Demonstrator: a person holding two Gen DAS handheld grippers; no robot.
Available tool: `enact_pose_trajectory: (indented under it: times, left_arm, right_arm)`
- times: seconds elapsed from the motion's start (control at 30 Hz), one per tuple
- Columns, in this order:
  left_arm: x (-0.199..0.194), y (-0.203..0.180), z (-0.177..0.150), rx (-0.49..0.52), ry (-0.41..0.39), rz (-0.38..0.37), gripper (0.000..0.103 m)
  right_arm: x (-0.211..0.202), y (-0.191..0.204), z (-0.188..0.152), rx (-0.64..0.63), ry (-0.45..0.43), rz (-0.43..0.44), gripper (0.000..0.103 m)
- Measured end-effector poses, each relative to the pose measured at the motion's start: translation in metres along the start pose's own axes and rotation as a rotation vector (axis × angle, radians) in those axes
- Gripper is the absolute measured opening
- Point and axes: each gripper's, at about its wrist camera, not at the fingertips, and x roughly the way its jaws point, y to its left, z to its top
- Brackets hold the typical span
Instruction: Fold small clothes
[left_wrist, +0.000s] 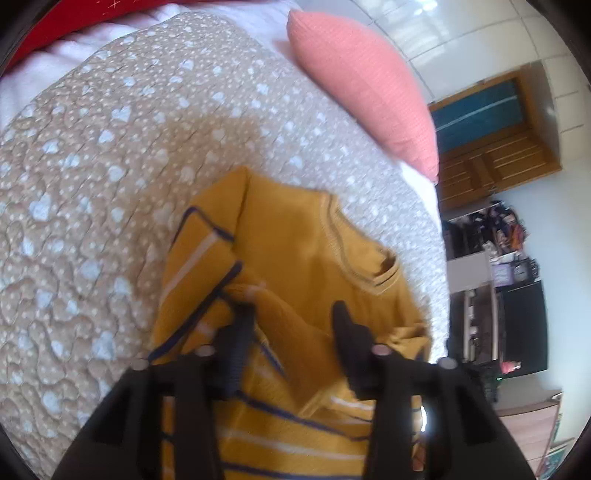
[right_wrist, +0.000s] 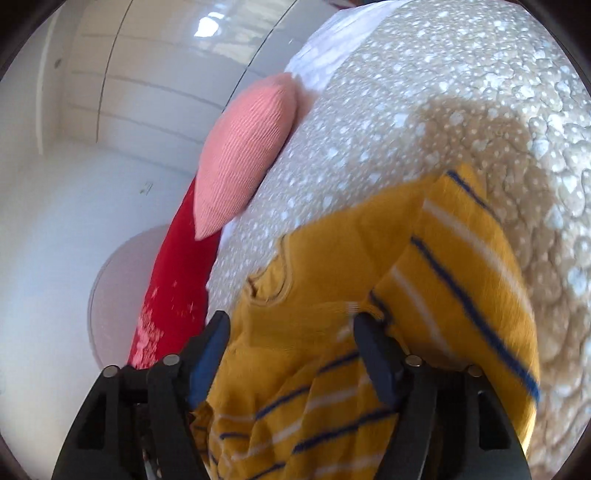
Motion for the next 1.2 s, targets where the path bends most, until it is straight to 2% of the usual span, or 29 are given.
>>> enact_pose_trajectory:
  times: [0.07, 0.13, 0.23, 0.3, 0.43, 0.53, 0.63, 0.67, 0.73, 0.77, 0.83, 0.97, 1.0, 1.03, 1.1, 1.2]
  left_arm:
    - [-0.006, -0.005, 0.007, -0.003, -0.027, -0.025, 0.066]
    - [-0.013, -0.010, 0.016, 0.005, -0.060, -0.040, 0.073]
    - [-0.029, -0.015, 0.023, 0.026, -0.102, 0.006, 0.076]
    - [-0.035, -0.018, 0.020, 0.061, -0.106, 0.059, 0.077]
    - [-0.038, -0.022, -0.012, 0.179, -0.063, 0.161, 0.077]
    - [-0.028, -0.018, -0.037, 0.289, -0.024, 0.266, 0.077]
    - [-0.018, -0.008, -0.056, 0.364, -0.007, 0.413, 0.077]
    - [-0.015, -0.005, -0.056, 0.390, -0.006, 0.468, 0.072]
    - [-0.016, 0.003, -0.045, 0.389, -0.047, 0.537, 0.066]
    - [-0.018, 0.008, -0.037, 0.366, -0.064, 0.539, 0.066]
    - [-0.024, 0.019, -0.020, 0.307, -0.091, 0.541, 0.066]
    - [-0.033, 0.033, -0.007, 0.219, -0.084, 0.491, 0.066]
    - [-0.039, 0.036, -0.007, 0.204, -0.092, 0.483, 0.067]
    - [-0.043, 0.038, -0.009, 0.201, -0.099, 0.483, 0.067]
    - [-0.052, 0.041, -0.013, 0.211, -0.115, 0.504, 0.067]
    - [-0.067, 0.044, -0.020, 0.208, -0.139, 0.538, 0.067]
  right_arm:
    - [0.001, -0.001, 0.007, 0.004, -0.012, -0.004, 0.075]
    - [-0.004, 0.003, 0.012, -0.028, -0.029, -0.022, 0.075]
    - [-0.018, 0.017, 0.016, -0.117, -0.062, -0.084, 0.078]
    - [-0.030, 0.029, 0.011, -0.186, -0.072, -0.109, 0.078]
    - [-0.039, 0.054, -0.009, -0.343, -0.036, -0.157, 0.078]
    - [-0.022, 0.061, -0.022, -0.454, 0.022, -0.268, 0.083]
    - [0.000, 0.052, -0.028, -0.491, 0.086, -0.365, 0.083]
    - [0.007, 0.048, -0.030, -0.505, 0.120, -0.370, 0.079]
    - [0.019, 0.043, -0.029, -0.538, 0.169, -0.409, 0.028]
    - [0.021, 0.038, -0.026, -0.538, 0.155, -0.448, 0.028]
    - [0.022, 0.027, -0.013, -0.486, 0.137, -0.450, 0.024]
    - [0.008, 0.014, 0.004, -0.365, 0.066, -0.434, 0.027]
    - [0.001, 0.016, 0.004, -0.353, 0.040, -0.435, 0.035]
    - [-0.008, 0.019, 0.002, -0.353, 0.010, -0.445, 0.047]
    - [-0.029, 0.027, -0.003, -0.376, -0.047, -0.454, 0.057]
    - [-0.062, 0.040, -0.014, -0.422, -0.090, -0.459, 0.060]
